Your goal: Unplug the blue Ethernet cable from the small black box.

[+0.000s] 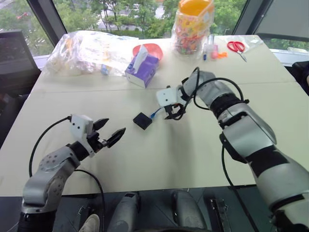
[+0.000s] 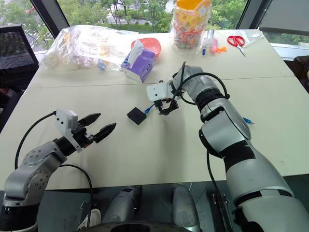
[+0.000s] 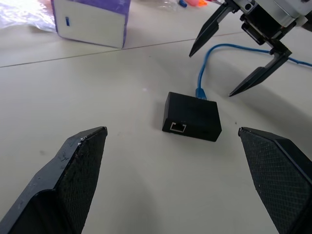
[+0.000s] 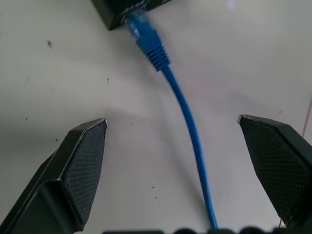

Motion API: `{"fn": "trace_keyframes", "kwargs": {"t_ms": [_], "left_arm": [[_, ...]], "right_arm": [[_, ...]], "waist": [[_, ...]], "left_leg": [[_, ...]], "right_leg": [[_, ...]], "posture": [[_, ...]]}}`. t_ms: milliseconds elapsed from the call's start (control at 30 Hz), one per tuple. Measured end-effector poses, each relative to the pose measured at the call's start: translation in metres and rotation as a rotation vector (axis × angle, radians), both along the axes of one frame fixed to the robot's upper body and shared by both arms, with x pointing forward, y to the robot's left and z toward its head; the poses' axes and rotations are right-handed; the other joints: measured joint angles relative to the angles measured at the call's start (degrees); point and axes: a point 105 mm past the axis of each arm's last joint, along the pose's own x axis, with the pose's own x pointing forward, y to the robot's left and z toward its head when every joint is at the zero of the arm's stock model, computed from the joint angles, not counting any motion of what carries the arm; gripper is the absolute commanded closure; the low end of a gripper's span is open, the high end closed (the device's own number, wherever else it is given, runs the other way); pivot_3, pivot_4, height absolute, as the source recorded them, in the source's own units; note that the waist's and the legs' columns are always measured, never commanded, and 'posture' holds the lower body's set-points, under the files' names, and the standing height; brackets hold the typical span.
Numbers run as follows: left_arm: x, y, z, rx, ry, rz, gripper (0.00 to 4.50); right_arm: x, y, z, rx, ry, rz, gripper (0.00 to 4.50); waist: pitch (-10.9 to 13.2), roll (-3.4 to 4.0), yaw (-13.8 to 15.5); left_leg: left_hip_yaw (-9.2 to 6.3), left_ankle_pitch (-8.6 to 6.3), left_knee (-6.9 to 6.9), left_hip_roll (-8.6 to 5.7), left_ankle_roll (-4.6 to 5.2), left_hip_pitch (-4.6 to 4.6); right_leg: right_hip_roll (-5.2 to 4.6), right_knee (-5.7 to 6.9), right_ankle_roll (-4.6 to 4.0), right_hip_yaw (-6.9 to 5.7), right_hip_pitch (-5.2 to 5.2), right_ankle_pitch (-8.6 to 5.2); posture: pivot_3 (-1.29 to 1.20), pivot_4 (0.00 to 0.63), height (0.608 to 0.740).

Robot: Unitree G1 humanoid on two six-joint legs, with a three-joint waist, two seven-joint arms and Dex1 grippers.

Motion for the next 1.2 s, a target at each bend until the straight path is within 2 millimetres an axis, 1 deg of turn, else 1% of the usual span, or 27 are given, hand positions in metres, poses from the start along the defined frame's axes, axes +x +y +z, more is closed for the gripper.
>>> {"fn": "trace_keyframes", "kwargs": {"t_ms": [67,167,333,533,633,667,867,900,1033,1133,1200], "left_arm": [[-0.002,0.004,-0.001,0.014,0.001,0.008,0.01],[-0.002,0.011,0.004,0.026,-0.020,0.034,0.01],[-0.002,0.016,0.006,0.039,-0.035,0.061,0.01],[-0.005,0.017,0.007,0.052,-0.046,0.084,0.01],[-0.006,0.019,0.009,0.052,-0.064,0.105,0.00],[-0.007,0.021,0.010,0.055,-0.068,0.119,0.00],[-0.010,0.021,0.008,0.059,-0.068,0.147,0.00],[-0.010,0.021,0.008,0.062,-0.069,0.151,0.00],[-0.009,0.022,0.010,0.065,-0.078,0.161,0.00],[-0.004,0.021,0.019,0.067,-0.111,0.157,0.00],[0.001,0.019,0.027,0.064,-0.137,0.149,0.00]], "right_arm": [[-0.001,0.007,0.000,-0.014,0.004,0.011,0.00],[-0.004,0.017,-0.002,-0.027,0.030,0.007,0.00],[-0.008,0.026,-0.005,-0.062,0.077,-0.001,0.00],[-0.008,0.038,-0.004,-0.168,0.004,0.053,0.00],[-0.009,0.041,-0.007,-0.194,-0.006,0.063,0.85],[-0.010,0.042,-0.008,-0.206,-0.007,0.067,1.29],[-0.012,0.050,-0.015,-0.248,-0.028,0.093,4.30],[-0.013,0.052,-0.016,-0.261,-0.037,0.107,4.41],[-0.013,0.053,-0.016,-0.265,-0.050,0.123,4.41],[-0.012,0.054,-0.016,-0.238,-0.065,0.143,4.41],[-0.011,0.050,-0.013,-0.187,-0.084,0.164,4.41]], "waist": [[0.00,0.01,-0.05],[0.01,0.01,-0.14],[0.01,0.02,-0.29],[0.00,0.02,-0.87],[-0.01,0.01,-0.91],[-0.01,0.01,-0.96],[-0.01,0.01,-0.98],[-0.01,0.01,-0.99],[-0.02,0.00,-0.98],[-0.01,0.00,-0.95],[-0.01,0.01,-0.87]], "left_leg": [[-0.02,0.01,-0.02,0.00,-0.01,0.04],[-0.04,0.02,-0.01,0.00,-0.02,0.06],[-0.05,0.02,-0.02,0.00,-0.03,0.09],[-0.05,0.02,-0.08,0.00,-0.04,0.23],[-0.04,0.02,-0.08,0.00,-0.04,0.42],[-0.04,0.02,-0.08,0.01,-0.04,0.52],[-0.01,0.02,-0.09,0.01,-0.04,0.76],[-0.02,0.02,-0.10,0.04,-0.05,0.77],[-0.03,0.02,-0.10,0.08,-0.05,0.80],[-0.03,0.03,-0.10,0.08,-0.05,0.80],[-0.02,0.03,-0.10,0.07,-0.06,0.79]], "right_leg": [[0.02,0.03,-0.01,0.00,0.02,0.00],[0.03,0.07,-0.01,0.00,0.03,0.00],[0.04,0.09,-0.01,0.00,0.03,0.00],[0.04,0.17,-0.01,0.02,0.08,0.00],[0.04,0.19,-0.03,0.03,0.25,-0.01],[0.05,0.22,-0.03,0.04,0.31,-0.02],[0.07,0.60,-0.30,0.15,0.31,-0.17],[0.11,0.64,-0.31,0.15,0.30,-0.17],[0.16,0.64,-0.37,0.16,0.32,-0.21],[0.17,0.64,-0.29,0.17,0.32,-0.17],[0.17,0.62,-0.23,0.17,0.33,-0.13]], "posture": [[0.00,0.150,0.726],[0.00,0.150,0.726],[0.00,0.150,0.726],[0.00,0.150,0.726],[0.00,0.150,0.726],[0.00,0.150,0.726],[0.00,0.150,0.726],[0.00,0.150,0.726],[0.00,0.150,0.726],[0.00,0.150,0.726],[0.00,0.150,0.726]]}}
